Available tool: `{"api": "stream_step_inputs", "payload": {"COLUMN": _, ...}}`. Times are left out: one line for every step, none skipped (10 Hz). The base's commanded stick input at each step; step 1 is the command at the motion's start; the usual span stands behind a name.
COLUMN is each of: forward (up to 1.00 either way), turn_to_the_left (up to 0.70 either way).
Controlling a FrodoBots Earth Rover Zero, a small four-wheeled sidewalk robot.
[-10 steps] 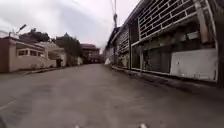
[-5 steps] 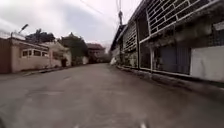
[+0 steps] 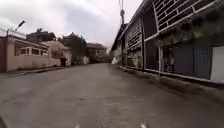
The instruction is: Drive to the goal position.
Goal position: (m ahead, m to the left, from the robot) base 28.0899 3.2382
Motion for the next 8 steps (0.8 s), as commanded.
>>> {"api": "stream_step_inputs", "payload": {"forward": 1.00, "turn_to_the_left": 0.00}}
{"api": "stream_step_inputs", "payload": {"forward": 1.00, "turn_to_the_left": 0.00}}
{"api": "stream_step_inputs", "payload": {"forward": 1.00, "turn_to_the_left": 0.00}}
{"api": "stream_step_inputs", "payload": {"forward": 1.00, "turn_to_the_left": 0.00}}
{"api": "stream_step_inputs", "payload": {"forward": 1.00, "turn_to_the_left": 0.00}}
{"api": "stream_step_inputs", "payload": {"forward": 1.00, "turn_to_the_left": 0.00}}
{"api": "stream_step_inputs", "payload": {"forward": 1.00, "turn_to_the_left": 0.00}}
{"api": "stream_step_inputs", "payload": {"forward": 1.00, "turn_to_the_left": 0.00}}
